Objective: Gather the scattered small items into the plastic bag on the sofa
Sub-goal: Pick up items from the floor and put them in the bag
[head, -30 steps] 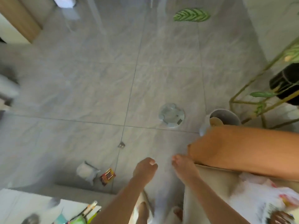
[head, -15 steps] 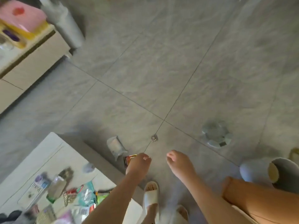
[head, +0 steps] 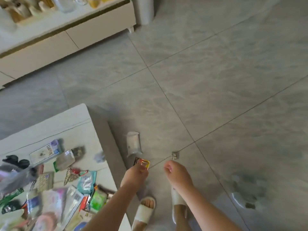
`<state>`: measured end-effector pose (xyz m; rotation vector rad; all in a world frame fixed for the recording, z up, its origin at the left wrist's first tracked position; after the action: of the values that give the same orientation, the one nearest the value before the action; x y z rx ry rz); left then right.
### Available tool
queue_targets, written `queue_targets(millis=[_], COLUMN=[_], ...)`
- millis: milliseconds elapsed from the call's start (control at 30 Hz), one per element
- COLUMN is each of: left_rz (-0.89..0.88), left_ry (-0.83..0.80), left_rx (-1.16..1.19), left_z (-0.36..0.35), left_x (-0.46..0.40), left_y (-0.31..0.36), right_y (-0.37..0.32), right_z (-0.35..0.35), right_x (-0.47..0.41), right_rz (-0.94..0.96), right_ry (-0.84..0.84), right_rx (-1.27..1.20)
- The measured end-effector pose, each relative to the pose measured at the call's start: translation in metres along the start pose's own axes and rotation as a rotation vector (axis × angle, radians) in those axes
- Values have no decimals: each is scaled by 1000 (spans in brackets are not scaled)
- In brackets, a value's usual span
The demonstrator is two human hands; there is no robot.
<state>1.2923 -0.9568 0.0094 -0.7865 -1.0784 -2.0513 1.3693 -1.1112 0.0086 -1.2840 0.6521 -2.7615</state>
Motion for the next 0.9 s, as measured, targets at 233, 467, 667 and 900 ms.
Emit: queue_targets(millis=[233,467,667,900], left_rz=[145,212,293,442], left_ry=[103,148,138,209], left_rx=[240,335,427,703], left_z=[-30,-53,-87,-146], left_x=[-43,-93,-156,-241], left_y=[-4,-34,-87,-164], right_y=[8,19,41,67], right_z=[10,-21,-84,-192], right_x=[-77,-134,-188,-267], right_rz=[108,141,130,138], right_ry=[-62,-60,-129,-275], right_rx=[186,213,248,157])
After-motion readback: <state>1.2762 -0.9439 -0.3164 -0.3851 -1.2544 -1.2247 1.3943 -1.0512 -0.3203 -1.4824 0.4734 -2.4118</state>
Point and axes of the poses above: each hand's wrist, its own x-axis away from the middle knuckle, its own z-axis out of the back of the hand, y = z × x, the point moved 2 cm from there along -x, towards the middle knuckle, and after that the axes turned 9 degrees about -z, right-handed, at the moved point
